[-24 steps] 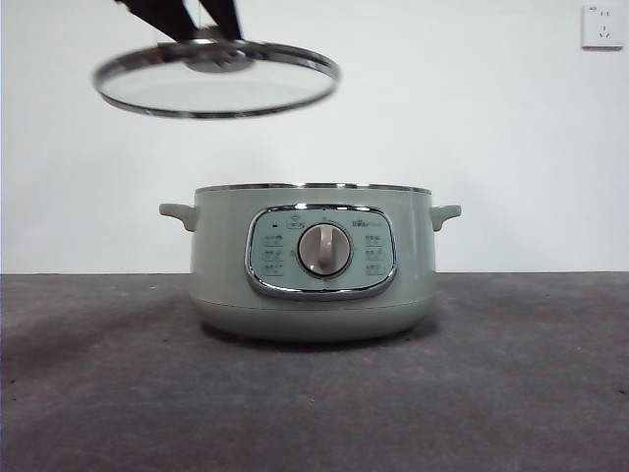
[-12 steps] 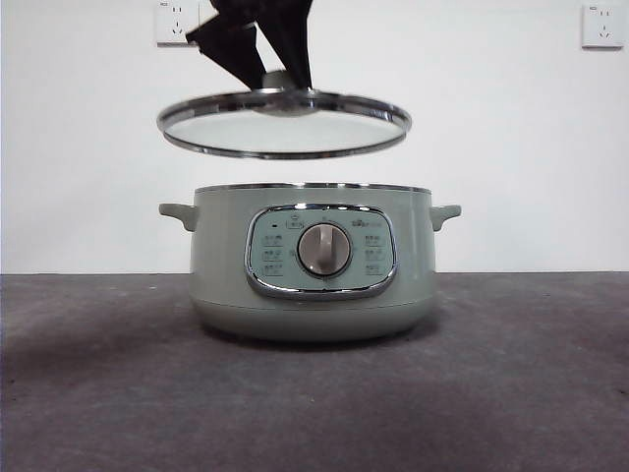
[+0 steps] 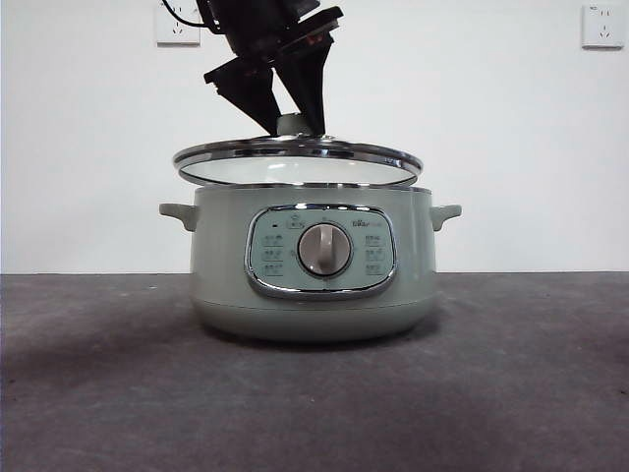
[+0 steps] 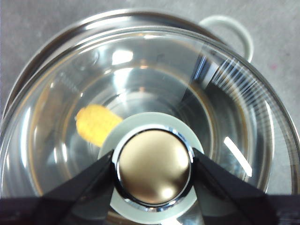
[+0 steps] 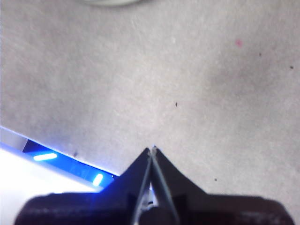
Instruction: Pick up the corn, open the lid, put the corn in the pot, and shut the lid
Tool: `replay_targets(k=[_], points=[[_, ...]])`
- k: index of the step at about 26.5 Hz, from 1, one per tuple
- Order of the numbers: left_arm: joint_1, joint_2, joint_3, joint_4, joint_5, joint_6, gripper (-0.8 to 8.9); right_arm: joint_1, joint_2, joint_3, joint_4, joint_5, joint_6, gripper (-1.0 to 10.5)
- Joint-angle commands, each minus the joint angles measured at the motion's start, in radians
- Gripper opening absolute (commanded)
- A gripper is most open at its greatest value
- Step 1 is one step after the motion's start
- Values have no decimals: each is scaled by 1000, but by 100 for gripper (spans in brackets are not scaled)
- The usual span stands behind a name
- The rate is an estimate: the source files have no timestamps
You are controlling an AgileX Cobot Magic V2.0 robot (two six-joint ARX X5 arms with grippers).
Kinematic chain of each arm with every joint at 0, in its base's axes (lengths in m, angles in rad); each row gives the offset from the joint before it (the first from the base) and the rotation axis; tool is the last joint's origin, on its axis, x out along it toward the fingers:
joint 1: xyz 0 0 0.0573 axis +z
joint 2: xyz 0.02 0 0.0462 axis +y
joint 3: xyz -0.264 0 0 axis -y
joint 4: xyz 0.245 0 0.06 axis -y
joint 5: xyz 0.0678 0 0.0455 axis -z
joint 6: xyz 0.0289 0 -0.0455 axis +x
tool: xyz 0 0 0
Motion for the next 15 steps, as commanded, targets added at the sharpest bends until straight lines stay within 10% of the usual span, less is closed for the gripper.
replay_targets(k=[1, 15], points=[[-4, 23, 6, 31, 8, -6, -12, 2, -3, -8, 7, 0, 11, -3], [-3, 46, 6, 101, 5, -3, -12, 2, -3, -8, 7, -3, 14, -3]])
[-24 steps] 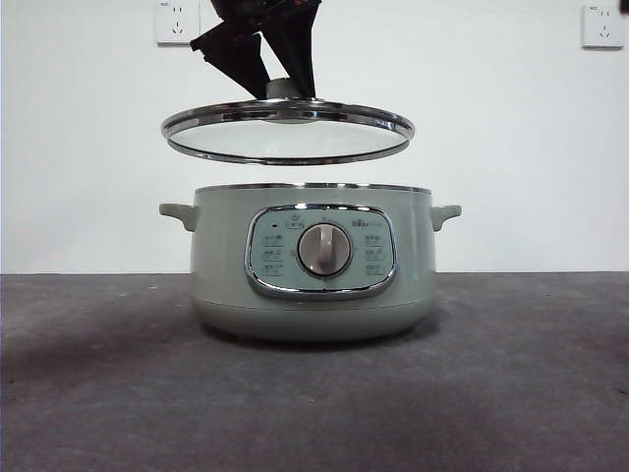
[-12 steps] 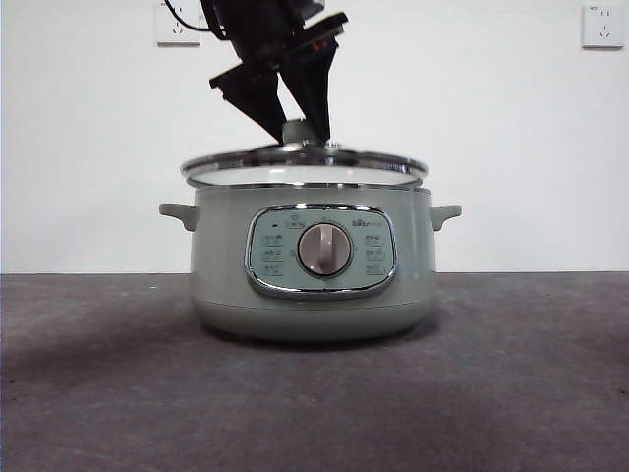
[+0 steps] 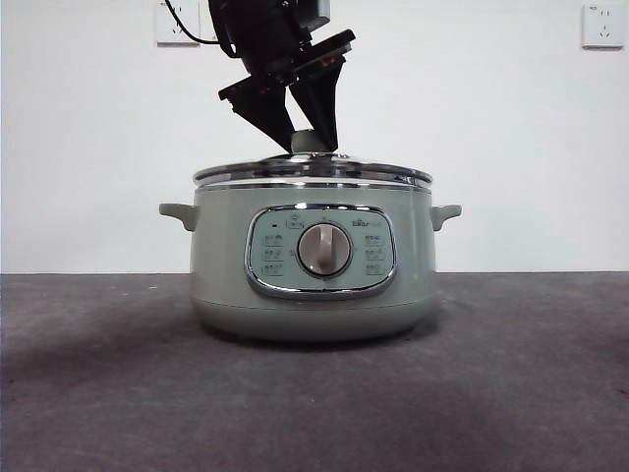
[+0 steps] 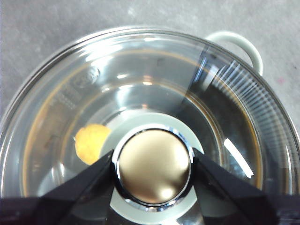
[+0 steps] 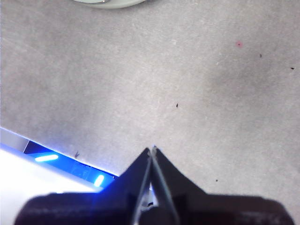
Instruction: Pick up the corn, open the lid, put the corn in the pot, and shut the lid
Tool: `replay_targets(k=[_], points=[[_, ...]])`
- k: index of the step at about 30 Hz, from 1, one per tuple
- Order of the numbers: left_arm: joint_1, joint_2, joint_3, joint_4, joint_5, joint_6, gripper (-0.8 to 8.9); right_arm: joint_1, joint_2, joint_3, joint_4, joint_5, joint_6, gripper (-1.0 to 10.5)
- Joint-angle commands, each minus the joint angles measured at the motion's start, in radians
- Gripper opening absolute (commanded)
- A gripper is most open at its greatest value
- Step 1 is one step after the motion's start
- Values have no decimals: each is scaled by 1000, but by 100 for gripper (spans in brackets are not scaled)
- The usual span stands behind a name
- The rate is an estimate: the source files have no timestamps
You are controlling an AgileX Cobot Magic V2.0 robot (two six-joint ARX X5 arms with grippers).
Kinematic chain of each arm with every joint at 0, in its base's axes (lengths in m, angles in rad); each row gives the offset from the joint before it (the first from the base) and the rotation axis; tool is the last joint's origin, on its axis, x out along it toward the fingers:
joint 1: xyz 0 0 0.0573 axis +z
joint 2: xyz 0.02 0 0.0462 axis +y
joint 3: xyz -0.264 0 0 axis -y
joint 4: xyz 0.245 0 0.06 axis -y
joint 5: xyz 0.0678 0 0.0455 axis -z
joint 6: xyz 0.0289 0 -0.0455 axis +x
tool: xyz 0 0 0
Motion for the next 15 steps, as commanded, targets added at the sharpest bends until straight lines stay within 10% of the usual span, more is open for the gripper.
replay_targets(k=[1, 15], points=[[-2, 2, 6, 23, 5, -2, -12, 2, -1, -8, 6, 0, 11, -3], [0, 72, 6, 27, -40, 0, -12, 2, -1, -8, 7, -2, 11, -3]])
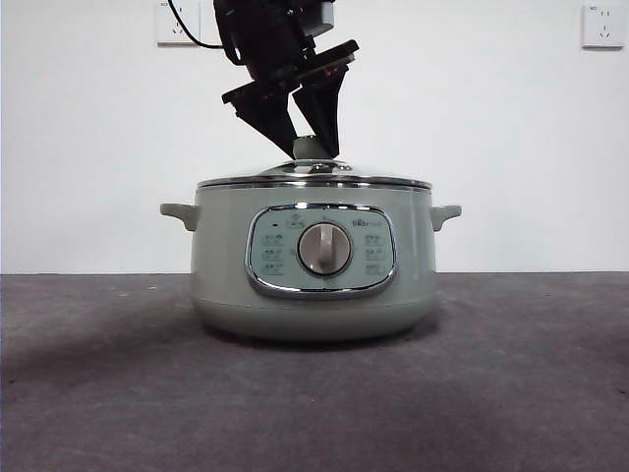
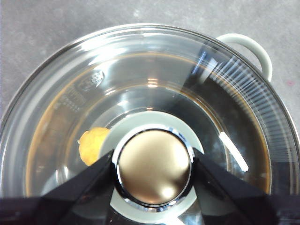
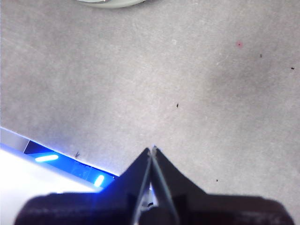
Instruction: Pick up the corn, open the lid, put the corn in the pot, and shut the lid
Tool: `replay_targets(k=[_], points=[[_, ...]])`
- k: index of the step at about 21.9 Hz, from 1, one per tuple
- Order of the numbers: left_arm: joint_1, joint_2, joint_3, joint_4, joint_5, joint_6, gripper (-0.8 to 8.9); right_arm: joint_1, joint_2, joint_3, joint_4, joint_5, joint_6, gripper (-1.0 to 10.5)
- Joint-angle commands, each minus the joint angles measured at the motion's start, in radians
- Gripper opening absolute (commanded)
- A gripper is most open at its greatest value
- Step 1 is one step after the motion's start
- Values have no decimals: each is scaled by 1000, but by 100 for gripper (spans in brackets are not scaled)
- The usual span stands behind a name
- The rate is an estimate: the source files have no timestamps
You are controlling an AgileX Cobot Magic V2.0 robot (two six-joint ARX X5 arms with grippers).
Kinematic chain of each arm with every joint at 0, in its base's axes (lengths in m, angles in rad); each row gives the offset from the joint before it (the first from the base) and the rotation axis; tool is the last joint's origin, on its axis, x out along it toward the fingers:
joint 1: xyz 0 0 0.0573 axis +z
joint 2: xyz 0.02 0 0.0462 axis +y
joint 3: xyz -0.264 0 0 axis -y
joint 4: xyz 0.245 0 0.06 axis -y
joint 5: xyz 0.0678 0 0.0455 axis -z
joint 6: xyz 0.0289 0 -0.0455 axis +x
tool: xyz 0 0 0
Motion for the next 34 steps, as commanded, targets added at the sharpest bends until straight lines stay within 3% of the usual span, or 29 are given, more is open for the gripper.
replay_targets(k=[1, 6, 7, 10, 12, 23, 25, 27, 28, 31, 34], points=[[0, 47, -8, 16, -7, -2, -12, 2, -1, -8, 7, -3, 11, -3], [3, 47, -8, 10, -7, -9, 9, 2, -1, -8, 20, -5, 11, -3], [3, 47, -8, 8, -7, -14, 79, 2, -1, -8, 24, -5, 11, -3], [2, 47, -7, 13, -5, -32, 584, 2, 0, -8, 29, -10, 11, -3], [3, 47, -5, 12, -3, -32, 635, 2, 0, -8, 29, -11, 11, -3], [3, -174, -5, 15, -23, -32, 613, 2, 0, -8, 36, -11, 11, -3], [3, -247, -5, -53, -22, -27, 393, 2, 0, -8, 49, -11, 11, -2], [2, -330, -5, -141, -14, -9, 57, 2, 0, -8, 63, -11, 11, -2], [2, -378, -5, -187, -14, -2, -9, 2, 0, -8, 61, -11, 11, -2], [2, -494, -5, -304, -14, -3, -3, 0, 0, -8, 59, -10, 11, -2], [3, -591, -5, -309, -14, -6, -3, 0, 0, -8, 62, -7, 11, -2]])
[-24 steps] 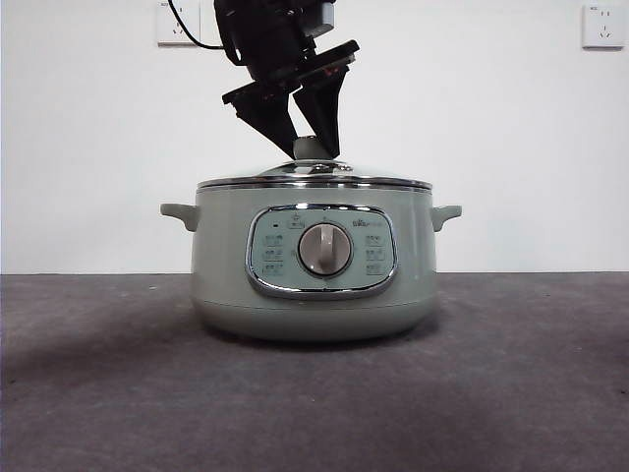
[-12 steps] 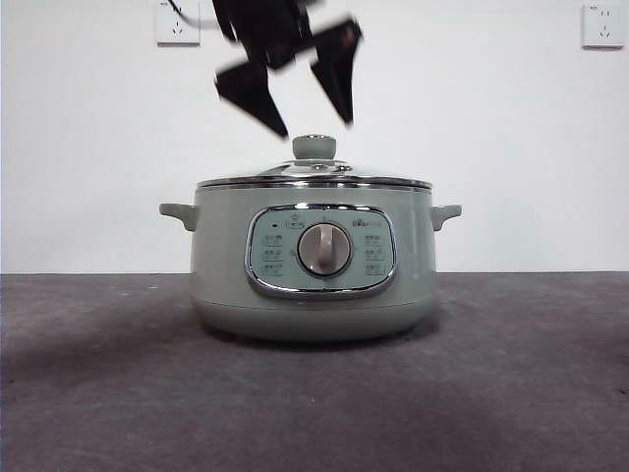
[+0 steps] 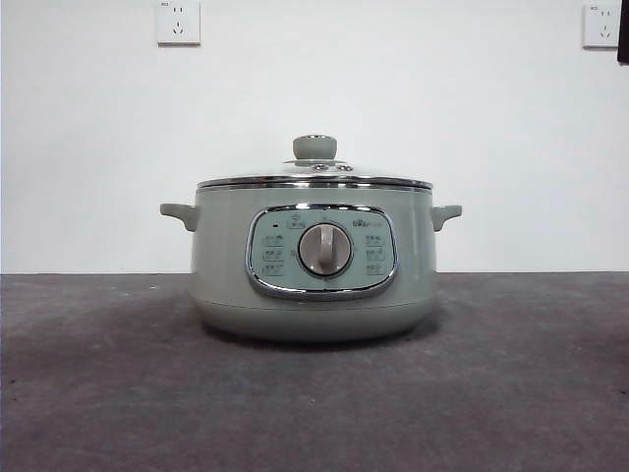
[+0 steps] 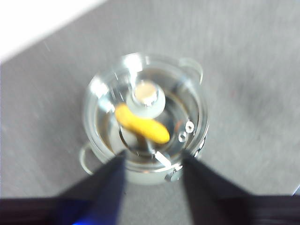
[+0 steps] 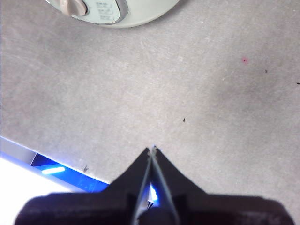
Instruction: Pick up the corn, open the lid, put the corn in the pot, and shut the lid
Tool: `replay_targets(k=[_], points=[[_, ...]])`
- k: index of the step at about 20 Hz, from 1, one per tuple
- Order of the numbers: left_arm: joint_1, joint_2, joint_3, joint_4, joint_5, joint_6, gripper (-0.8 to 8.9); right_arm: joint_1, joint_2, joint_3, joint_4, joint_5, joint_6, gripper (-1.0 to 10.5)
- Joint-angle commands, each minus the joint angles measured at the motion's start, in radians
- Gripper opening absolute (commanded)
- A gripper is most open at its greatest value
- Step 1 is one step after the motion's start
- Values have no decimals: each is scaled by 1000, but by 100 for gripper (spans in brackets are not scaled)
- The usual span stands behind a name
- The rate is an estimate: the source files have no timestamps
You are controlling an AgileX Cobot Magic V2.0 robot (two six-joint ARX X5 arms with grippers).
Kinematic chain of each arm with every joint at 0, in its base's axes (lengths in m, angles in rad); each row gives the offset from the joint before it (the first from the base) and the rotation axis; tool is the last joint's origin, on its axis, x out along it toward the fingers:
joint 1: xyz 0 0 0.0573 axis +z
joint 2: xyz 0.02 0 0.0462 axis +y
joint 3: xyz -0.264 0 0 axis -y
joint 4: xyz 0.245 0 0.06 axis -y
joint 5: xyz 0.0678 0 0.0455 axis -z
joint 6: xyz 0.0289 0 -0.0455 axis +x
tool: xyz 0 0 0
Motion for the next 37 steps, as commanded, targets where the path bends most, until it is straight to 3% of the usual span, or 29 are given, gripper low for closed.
replay_targets(k=[1, 9, 11, 14, 18, 21, 23, 26, 31, 34, 37], points=[[0, -51, -5, 3, 5, 8, -3, 0, 0, -8, 5, 1, 10, -2], [0, -101, -5, 3, 5, 8, -3, 0, 0, -8, 53, 1, 10, -2], [3, -98, -5, 2, -51, 128, -3, 0, 0, -8, 54, 1, 10, -2], [53, -103, -6, 1, -127, 99, -3, 0, 0, -8, 53, 1, 10, -2], [181, -134, -93, 0, -117, 37, -3, 0, 0, -8, 54, 1, 10, -2], [250, -229, -345, 3, -118, 37, -3, 0, 0, -8, 54, 1, 10, -2], [311, -338, -599, 107, -114, 33, -3, 0, 0, -8, 54, 1, 10, -2], [406, -584, -1070, 492, -45, -4, -3, 0, 0, -8, 54, 1, 10, -2], [483, -987, -1751, 1101, -48, -53, -3, 0, 0, -8, 54, 0, 10, -2], [486, -1210, -1982, 1241, -60, -70, -3, 0, 0, -8, 54, 1, 10, -2], [485, -1352, -2078, 1253, -78, -70, -3, 0, 0, -8, 54, 1, 10, -2]])
